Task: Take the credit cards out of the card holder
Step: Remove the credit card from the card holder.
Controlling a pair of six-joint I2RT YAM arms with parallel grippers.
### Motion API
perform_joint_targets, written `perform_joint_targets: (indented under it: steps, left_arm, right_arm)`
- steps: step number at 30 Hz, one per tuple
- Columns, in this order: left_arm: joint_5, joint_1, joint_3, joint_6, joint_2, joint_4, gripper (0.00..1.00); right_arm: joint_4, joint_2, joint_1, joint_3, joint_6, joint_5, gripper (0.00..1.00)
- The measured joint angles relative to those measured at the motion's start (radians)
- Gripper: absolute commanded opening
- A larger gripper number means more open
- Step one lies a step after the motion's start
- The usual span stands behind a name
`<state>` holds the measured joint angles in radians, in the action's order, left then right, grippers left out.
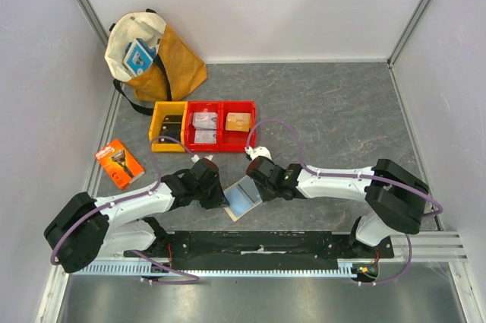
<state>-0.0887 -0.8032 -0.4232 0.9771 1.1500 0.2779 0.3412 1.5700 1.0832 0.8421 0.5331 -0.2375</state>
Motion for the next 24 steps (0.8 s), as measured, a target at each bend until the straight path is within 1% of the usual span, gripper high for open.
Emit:
perform_joint_targets:
  steps: [7, 9, 16, 24]
  left_arm:
    - [0.000, -0.001, -0.002, 0.000, 0.002, 0.001, 0.13]
    - [0.001, -0.001, -0.002, -0.001, 0.003, 0.002, 0.13]
    - [0.001, -0.002, -0.004, -0.003, 0.005, 0.003, 0.13]
    - [0.000, -0.002, -0.006, -0.006, 0.008, 0.004, 0.13]
  right_arm:
    - [-0.003, 0.000, -0.001, 0.000, 0.001, 0.005, 0.18]
    - [-0.004, 0.000, -0.001, 0.000, 0.001, 0.006, 0.17]
    - [-0.005, 0.000, -0.001, 0.000, -0.002, 0.008, 0.00]
    - [-0.016, 0.000, -0.001, 0.000, -0.014, 0.027, 0.00]
